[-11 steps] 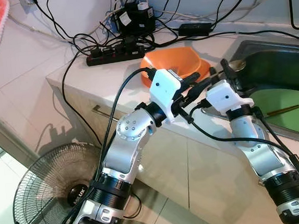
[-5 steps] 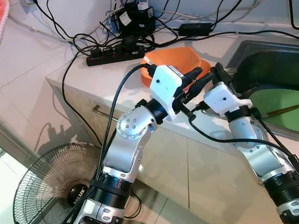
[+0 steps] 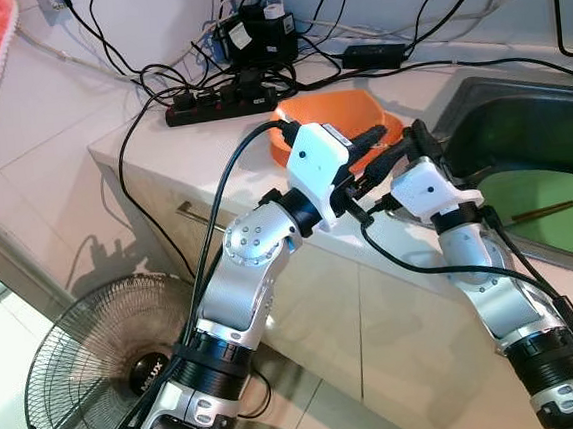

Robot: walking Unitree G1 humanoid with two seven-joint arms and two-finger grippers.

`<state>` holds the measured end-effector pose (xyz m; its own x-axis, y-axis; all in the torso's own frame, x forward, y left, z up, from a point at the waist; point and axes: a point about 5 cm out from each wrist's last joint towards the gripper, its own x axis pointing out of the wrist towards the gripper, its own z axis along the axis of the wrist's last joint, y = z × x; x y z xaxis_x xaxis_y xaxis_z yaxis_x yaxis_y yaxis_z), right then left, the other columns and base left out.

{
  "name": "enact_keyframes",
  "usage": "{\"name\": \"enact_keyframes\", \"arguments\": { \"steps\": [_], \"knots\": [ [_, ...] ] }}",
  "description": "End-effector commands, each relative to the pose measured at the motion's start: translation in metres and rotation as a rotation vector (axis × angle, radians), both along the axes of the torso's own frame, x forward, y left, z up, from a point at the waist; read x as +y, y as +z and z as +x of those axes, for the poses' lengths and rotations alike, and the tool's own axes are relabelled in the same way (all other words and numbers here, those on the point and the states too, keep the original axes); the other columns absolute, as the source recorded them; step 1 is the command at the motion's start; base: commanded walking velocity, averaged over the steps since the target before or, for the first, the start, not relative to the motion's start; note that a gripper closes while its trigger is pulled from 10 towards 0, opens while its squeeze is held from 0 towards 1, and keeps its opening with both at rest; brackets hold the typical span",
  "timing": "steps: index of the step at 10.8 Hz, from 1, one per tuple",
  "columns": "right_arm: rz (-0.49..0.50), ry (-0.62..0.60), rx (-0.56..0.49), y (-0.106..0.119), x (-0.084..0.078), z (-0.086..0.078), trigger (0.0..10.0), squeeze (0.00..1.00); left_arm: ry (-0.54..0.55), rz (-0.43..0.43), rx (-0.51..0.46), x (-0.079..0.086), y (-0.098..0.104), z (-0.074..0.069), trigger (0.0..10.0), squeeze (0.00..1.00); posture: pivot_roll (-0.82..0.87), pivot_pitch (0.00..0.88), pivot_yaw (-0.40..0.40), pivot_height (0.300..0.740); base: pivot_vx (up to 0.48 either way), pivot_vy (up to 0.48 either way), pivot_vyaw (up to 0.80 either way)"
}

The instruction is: Kitchen organization

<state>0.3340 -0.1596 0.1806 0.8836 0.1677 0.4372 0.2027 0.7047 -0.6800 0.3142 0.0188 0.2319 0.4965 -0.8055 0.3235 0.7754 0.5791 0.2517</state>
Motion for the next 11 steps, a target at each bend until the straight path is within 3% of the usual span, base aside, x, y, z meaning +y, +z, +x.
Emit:
{"name": "enact_keyframes", "arguments": {
  "steps": [1,3,5,6,7,11],
  "knots": [
    [0.023,0.004,-0.037,0.009,0.001,0.001,0.0,0.0,0.03,-0.016,-0.006,0.006,0.003,0.004,10.0,1.0,0.05,0.017,0.134,0.74,0.0,0.0,0.0],
    [0.024,0.005,-0.038,0.009,0.001,0.001,0.0,0.0,0.051,-0.056,-0.014,0.01,0.008,0.006,10.0,1.0,0.05,0.019,0.135,0.74,0.0,0.0,0.0],
    [0.035,-0.012,-0.03,0.008,-0.002,0.002,0.0,0.0,0.079,-0.185,-0.01,0.017,0.021,0.007,10.0,1.0,0.05,0.02,0.135,0.74,0.0,0.0,0.0],
    [0.07,-0.041,-0.023,0.008,-0.007,0.004,0.0,0.0,0.11,-0.245,-0.008,0.023,0.026,0.009,10.0,0.12,0.05,0.02,0.135,0.74,0.0,0.0,0.0],
    [0.116,-0.074,-0.015,0.009,-0.015,0.005,0.0,0.0,0.128,-0.285,0.004,0.029,0.026,0.01,10.0,0.0,0.05,0.02,0.135,0.74,0.0,0.0,0.0],
    [0.227,-0.15,0.014,0.012,-0.034,0.014,0.0,0.0,0.138,-0.32,0.061,0.036,0.017,0.009,10.0,0.0,0.05,0.023,0.132,0.74,0.0,0.0,0.0]
  ]
}}
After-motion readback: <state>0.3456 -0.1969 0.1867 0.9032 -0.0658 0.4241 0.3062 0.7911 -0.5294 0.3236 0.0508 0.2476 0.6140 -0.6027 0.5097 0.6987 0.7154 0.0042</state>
